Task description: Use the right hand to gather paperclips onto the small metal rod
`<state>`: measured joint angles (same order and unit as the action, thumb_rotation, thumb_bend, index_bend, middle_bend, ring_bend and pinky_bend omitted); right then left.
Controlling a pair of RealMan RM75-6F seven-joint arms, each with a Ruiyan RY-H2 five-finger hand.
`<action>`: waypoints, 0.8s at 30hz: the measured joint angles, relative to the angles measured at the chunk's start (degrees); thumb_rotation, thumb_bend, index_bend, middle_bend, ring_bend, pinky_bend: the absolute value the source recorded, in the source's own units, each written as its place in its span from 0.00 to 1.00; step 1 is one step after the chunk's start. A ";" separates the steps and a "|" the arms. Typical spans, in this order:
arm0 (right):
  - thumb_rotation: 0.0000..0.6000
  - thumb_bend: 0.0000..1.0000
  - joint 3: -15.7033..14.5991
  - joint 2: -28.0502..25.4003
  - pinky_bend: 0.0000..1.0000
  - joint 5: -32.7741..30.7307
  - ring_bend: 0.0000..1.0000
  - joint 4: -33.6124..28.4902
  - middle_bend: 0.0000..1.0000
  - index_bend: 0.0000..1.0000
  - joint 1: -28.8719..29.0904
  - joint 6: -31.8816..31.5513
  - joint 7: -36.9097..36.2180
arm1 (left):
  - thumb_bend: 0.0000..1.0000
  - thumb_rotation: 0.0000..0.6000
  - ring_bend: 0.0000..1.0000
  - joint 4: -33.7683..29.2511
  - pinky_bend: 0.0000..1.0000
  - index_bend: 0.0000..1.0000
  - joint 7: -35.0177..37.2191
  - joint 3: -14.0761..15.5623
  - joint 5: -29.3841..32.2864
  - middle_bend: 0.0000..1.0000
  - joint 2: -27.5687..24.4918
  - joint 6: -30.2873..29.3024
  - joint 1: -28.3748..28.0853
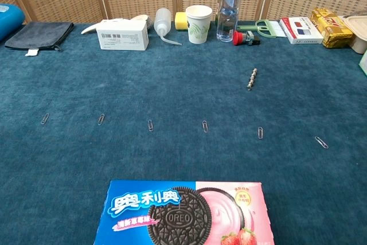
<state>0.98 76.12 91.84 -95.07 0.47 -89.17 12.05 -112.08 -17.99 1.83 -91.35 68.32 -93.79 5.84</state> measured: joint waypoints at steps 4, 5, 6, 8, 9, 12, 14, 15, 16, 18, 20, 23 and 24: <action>1.00 0.44 0.10 0.53 0.19 -0.64 0.17 -0.15 0.22 0.26 0.45 1.05 0.48 | 0.39 1.00 0.21 0.53 0.22 0.28 0.14 -0.12 0.22 0.27 0.40 0.18 -0.05; 1.00 0.44 0.10 0.65 0.19 -0.65 0.17 -0.17 0.22 0.26 0.51 1.13 0.56 | 0.39 1.00 0.21 0.67 0.22 0.28 0.15 -0.18 0.23 0.27 0.50 0.20 -0.08; 1.00 0.44 0.11 0.69 0.19 -0.66 0.17 -0.16 0.22 0.26 0.54 1.16 0.50 | 0.39 1.00 0.21 0.81 0.22 0.28 0.18 -0.28 0.20 0.27 0.62 0.19 -0.13; 1.00 0.44 0.20 0.67 0.19 -1.00 0.17 -0.14 0.22 0.26 0.53 1.22 0.08 | 0.39 1.00 0.21 1.03 0.22 0.28 0.43 -0.55 0.09 0.27 0.86 0.10 -0.24; 1.00 0.44 0.25 0.57 0.19 -1.22 0.17 -0.15 0.22 0.26 0.51 1.20 0.03 | 0.39 1.00 0.21 1.17 0.22 0.28 0.53 -0.68 0.09 0.27 0.98 0.10 -0.32; 1.00 0.44 0.36 0.01 0.19 -1.10 0.17 -0.47 0.22 0.26 0.51 1.00 -0.25 | 0.39 1.00 0.21 1.36 0.22 0.28 0.41 -0.81 0.34 0.27 1.09 0.67 -0.61; 1.00 0.44 0.54 -0.51 0.19 -0.66 0.17 -0.90 0.22 0.25 0.69 0.82 -0.83 | 0.39 1.00 0.21 1.12 0.22 0.28 0.07 -0.89 0.65 0.27 0.99 1.28 -0.92; 1.00 0.44 0.69 -0.84 0.19 -0.43 0.17 -1.13 0.22 0.24 0.83 0.74 -1.02 | 0.39 1.00 0.21 1.02 0.22 0.28 -0.05 -0.99 0.78 0.27 0.95 1.45 -1.07; 1.00 0.44 0.98 -1.27 0.19 -0.10 0.17 -1.45 0.22 0.24 1.10 0.65 -1.14 | 0.39 1.00 0.21 0.97 0.22 0.28 -0.14 -1.18 0.93 0.27 0.91 1.61 -1.25; 1.00 0.44 1.52 -1.96 0.19 0.31 0.17 -2.00 0.22 0.23 1.73 0.72 -1.11 | 0.39 1.00 0.21 0.96 0.22 0.28 -0.23 -1.47 1.21 0.27 0.85 1.90 -1.54; 1.00 0.44 2.16 -2.86 0.19 0.60 0.17 -2.85 0.21 0.23 2.81 1.49 -1.11 | 0.39 1.00 0.21 1.00 0.22 0.28 -0.36 -1.90 1.67 0.27 0.76 2.31 -1.95; 1.00 0.44 3.10 -4.17 0.19 0.89 0.17 -4.12 0.20 0.23 4.89 3.79 -1.94 | 0.39 1.00 0.21 1.00 0.22 0.28 -0.68 -2.36 2.25 0.27 0.64 3.05 -2.55; 1.00 0.44 3.38 -4.57 0.18 0.92 0.17 -4.55 0.20 0.23 5.60 4.67 -2.42 | 0.39 1.00 0.21 0.97 0.22 0.28 -0.77 -2.50 2.38 0.27 0.63 3.26 -2.75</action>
<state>4.37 71.55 92.75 -99.62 6.07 -84.50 9.62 -111.11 -18.76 -0.67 -88.97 68.95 -90.53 3.10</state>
